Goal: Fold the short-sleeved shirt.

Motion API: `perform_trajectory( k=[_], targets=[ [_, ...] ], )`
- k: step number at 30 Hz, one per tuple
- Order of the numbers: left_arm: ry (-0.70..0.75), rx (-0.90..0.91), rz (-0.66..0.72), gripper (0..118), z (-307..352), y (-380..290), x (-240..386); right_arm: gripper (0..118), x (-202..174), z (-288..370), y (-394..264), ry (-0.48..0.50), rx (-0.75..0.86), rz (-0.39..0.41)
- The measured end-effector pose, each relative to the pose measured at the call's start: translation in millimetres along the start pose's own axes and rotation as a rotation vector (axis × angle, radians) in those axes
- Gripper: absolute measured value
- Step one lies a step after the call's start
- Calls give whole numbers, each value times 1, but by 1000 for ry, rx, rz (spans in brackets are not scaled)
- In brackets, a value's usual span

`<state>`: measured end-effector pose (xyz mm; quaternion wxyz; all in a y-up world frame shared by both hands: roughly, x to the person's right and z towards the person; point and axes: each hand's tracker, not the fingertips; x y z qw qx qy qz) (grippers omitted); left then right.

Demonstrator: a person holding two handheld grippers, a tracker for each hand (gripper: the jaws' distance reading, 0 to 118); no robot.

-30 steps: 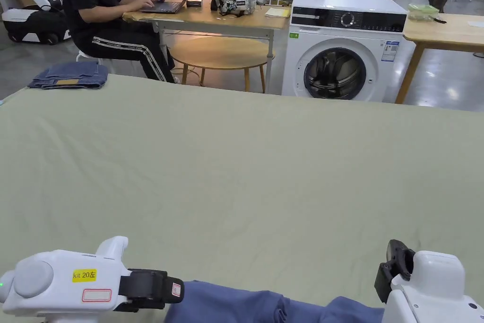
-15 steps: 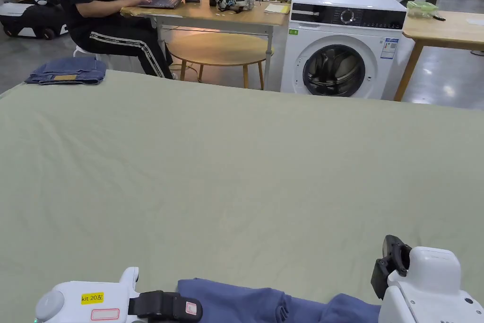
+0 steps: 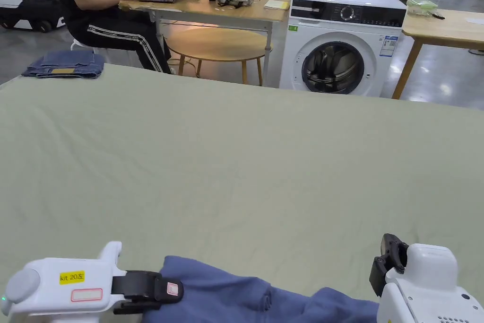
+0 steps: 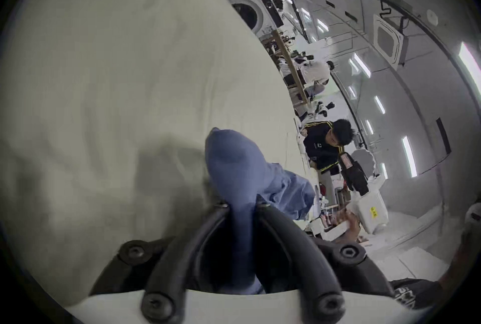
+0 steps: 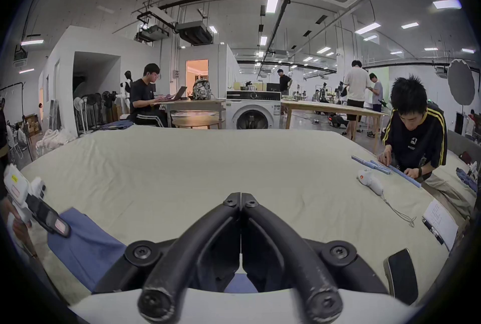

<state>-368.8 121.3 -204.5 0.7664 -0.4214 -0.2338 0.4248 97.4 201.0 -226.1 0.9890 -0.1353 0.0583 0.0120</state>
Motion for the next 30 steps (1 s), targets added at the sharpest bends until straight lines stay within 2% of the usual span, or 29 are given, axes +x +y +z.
perform_trajectory(
  k=[5, 11, 13, 23, 30],
  targets=[
    [119, 62, -56, 5, 57, 21, 17, 0, -4, -2, 2, 14, 1, 2],
    [284, 73, -100, 5, 69, 25, 65, 0, -12, -1, 5, 33, -3, -14],
    [280, 68, -111, 5, 61, 23, 78, 0, -12, 0, 6, 43, -2, -33],
    [232, -48, -280, 5, 6, 17, 142, 0, -5, 3, 5, 30, -3, -21],
    [210, -168, -321, 5, -54, 4, 172, 0, 9, 5, 0, 1, -15, -47]
  ],
)
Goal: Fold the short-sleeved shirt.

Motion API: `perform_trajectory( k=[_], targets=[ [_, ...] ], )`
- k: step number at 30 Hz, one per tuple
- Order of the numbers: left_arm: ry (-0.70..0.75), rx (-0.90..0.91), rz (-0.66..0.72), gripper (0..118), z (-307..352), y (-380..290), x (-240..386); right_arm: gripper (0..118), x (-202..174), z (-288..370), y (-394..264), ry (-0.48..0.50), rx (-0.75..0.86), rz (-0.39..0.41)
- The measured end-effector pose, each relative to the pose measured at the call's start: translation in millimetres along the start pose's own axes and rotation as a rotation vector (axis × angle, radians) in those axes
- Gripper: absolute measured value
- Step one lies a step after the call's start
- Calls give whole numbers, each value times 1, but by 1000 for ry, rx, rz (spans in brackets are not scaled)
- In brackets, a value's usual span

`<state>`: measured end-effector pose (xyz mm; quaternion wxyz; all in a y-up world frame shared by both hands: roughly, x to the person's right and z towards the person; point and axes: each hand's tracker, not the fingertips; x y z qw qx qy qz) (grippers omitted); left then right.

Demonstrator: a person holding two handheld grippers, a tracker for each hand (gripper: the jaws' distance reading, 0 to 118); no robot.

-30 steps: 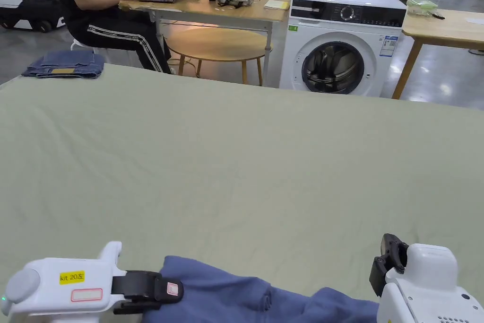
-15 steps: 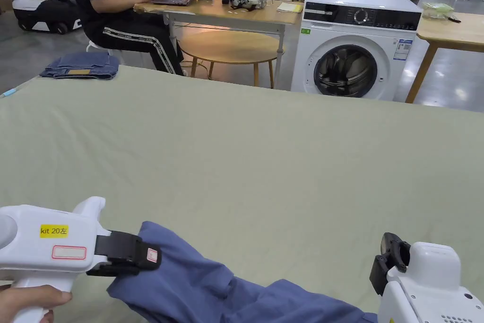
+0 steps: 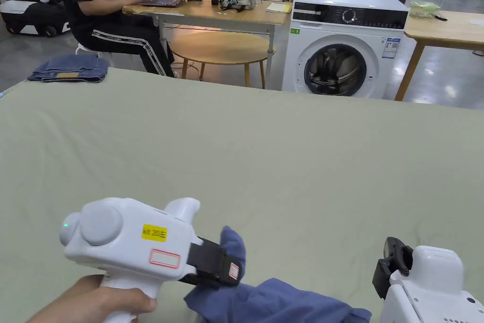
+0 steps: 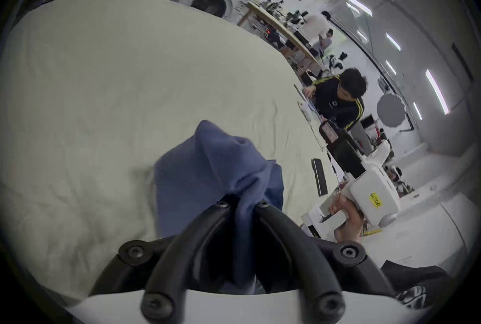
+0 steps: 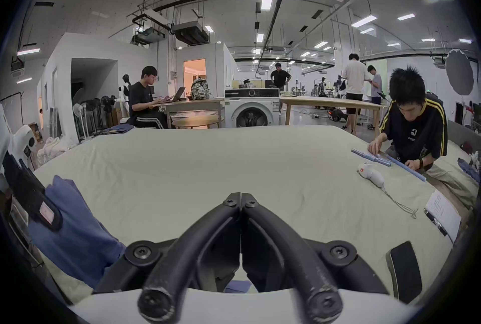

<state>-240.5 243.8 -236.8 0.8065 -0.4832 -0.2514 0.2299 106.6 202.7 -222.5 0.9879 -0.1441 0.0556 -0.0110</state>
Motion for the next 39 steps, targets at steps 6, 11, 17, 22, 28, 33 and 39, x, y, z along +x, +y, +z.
perform_trajectory(
  k=[6, 11, 17, 22, 28, 33, 39],
  targets=[
    [35, -102, -39, 5, -68, 0, 34, 0, 9, 3, -1, -20, -3, -8],
    [72, -179, -74, 5, -128, -3, 53, 0, 17, 6, -3, -40, -12, -10],
    [144, -195, -67, 5, -169, -13, 64, 0, 29, 8, -5, -67, -21, -17],
    [132, -188, -60, 5, -170, -16, 70, 0, 32, 9, -6, -77, -27, -19],
    [95, -175, -49, 5, -168, -14, 77, 0, 32, 8, -8, -81, -31, -18],
    [69, -180, -50, 42, -163, -14, 74, 0, 32, 9, -8, -75, -35, -19],
    [37, -98, -73, 42, -130, -6, 70, 0, 35, 10, -8, -80, -38, -18]
  ],
)
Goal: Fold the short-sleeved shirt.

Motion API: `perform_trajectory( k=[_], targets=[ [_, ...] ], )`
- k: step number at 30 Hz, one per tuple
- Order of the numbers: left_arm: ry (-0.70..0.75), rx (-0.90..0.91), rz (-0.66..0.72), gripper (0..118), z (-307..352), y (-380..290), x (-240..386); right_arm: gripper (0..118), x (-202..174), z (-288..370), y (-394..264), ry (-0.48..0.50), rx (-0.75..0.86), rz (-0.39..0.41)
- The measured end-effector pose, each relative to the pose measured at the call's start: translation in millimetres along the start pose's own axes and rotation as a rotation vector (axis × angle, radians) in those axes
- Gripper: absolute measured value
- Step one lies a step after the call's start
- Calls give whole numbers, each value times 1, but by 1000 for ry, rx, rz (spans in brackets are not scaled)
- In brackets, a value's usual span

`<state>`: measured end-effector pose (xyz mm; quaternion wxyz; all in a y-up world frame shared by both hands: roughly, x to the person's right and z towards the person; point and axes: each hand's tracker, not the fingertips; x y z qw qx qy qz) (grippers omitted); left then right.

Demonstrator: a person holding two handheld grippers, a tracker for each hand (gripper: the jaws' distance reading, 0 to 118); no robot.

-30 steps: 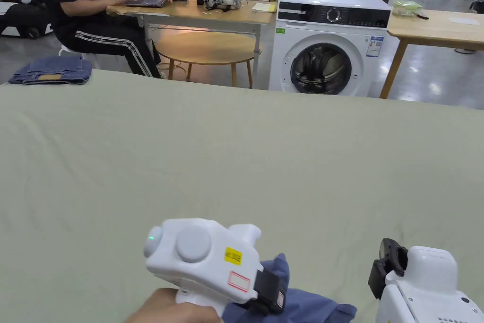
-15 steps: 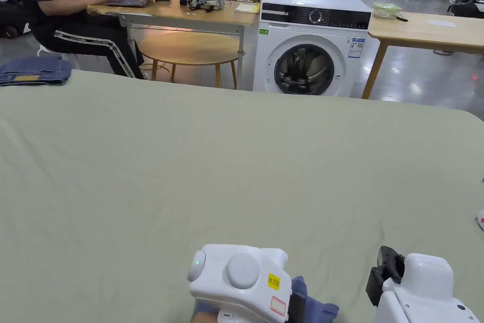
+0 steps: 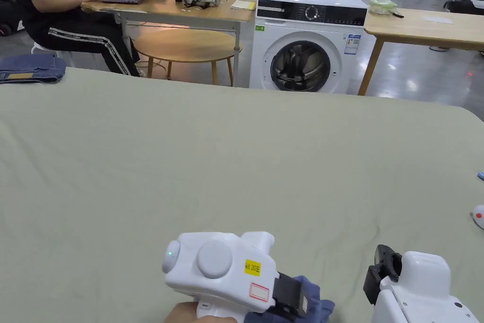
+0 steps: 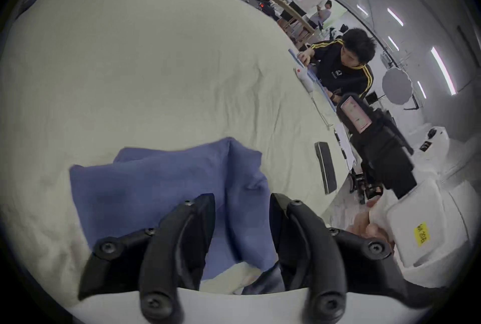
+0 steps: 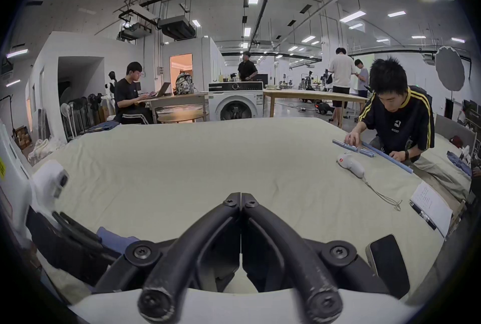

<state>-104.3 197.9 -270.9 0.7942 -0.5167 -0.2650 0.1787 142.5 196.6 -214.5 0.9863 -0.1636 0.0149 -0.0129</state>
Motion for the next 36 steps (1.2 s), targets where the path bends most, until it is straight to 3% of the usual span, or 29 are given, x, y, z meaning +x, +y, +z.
perform_trajectory(
  k=[2, 5, 17, 22, 26, 28, 36],
  targets=[
    [-22, 41, 22, 41, -3, 4, -10, 0, 1, 0, 0, -2, -1, -6],
    [-89, 51, 125, 12, -23, 9, -27, 0, 4, 1, -2, -6, -6, -11],
    [-93, -94, 131, 0, -114, -19, -33, 0, 13, -1, -5, -21, -23, -14],
    [-108, -84, 117, 0, -88, -14, -27, 0, 13, -1, -2, -18, -16, -16],
    [-122, 91, 46, 0, -36, -5, -28, 0, 9, -5, 3, -11, 2, -7],
    [-62, 214, 4, 0, -6, -4, -31, 0, 5, -7, 7, -6, 16, 0],
    [451, 767, -206, 0, 88, -28, -44, 0, -15, -18, 27, 26, 109, 8]
  ],
)
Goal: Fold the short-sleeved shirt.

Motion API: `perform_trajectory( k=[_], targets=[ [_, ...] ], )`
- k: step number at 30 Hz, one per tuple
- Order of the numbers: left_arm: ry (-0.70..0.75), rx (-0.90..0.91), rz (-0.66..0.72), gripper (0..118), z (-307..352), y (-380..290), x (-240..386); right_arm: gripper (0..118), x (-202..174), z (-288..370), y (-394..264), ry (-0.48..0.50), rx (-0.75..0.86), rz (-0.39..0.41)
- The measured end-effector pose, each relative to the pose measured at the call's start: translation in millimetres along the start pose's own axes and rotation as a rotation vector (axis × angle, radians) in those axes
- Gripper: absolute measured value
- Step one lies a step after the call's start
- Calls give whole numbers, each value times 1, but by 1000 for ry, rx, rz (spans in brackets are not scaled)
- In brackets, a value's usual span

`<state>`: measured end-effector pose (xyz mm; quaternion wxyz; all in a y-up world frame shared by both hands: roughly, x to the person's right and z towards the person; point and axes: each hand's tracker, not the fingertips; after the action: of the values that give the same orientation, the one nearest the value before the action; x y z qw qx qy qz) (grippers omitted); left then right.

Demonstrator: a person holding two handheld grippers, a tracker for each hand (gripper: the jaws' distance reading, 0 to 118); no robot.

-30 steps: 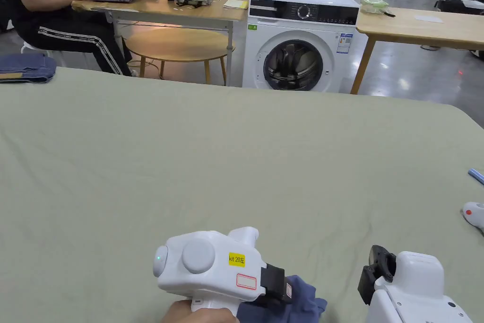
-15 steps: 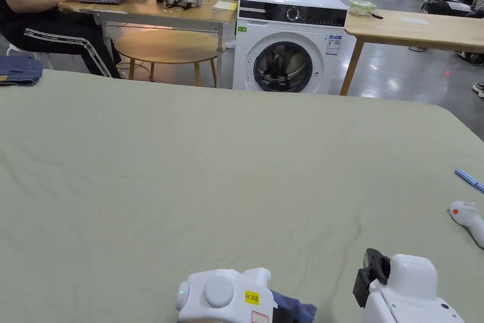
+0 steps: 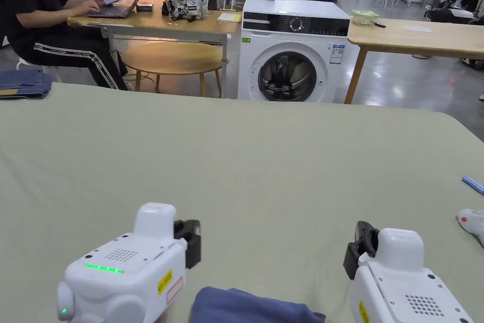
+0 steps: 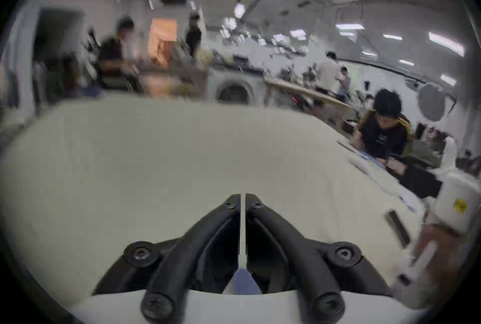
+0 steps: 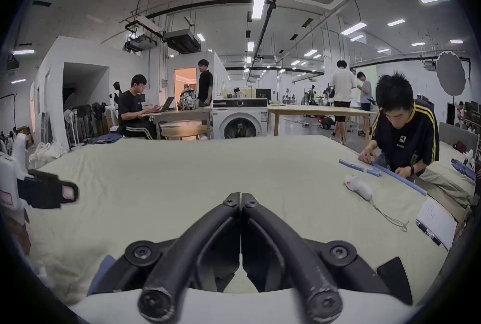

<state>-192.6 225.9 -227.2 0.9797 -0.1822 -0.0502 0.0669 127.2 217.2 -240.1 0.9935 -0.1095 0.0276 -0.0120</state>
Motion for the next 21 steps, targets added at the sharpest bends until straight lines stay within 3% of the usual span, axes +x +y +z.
perform_trajectory(
  k=[2, 9, 17, 21],
  targets=[
    [135, 92, -64, 0, 12, 1, -7, 0, -6, -2, 5, -1, 25, -4],
    [344, 267, -133, 0, 33, 1, -19, 0, -18, 0, 13, 2, 96, -24],
    [329, 283, -56, 0, 38, 13, -32, 0, -23, 11, 23, -6, 163, 24],
    [318, 254, -34, 0, 36, 10, -38, 0, -22, 30, 11, 25, 68, 81]
  ],
)
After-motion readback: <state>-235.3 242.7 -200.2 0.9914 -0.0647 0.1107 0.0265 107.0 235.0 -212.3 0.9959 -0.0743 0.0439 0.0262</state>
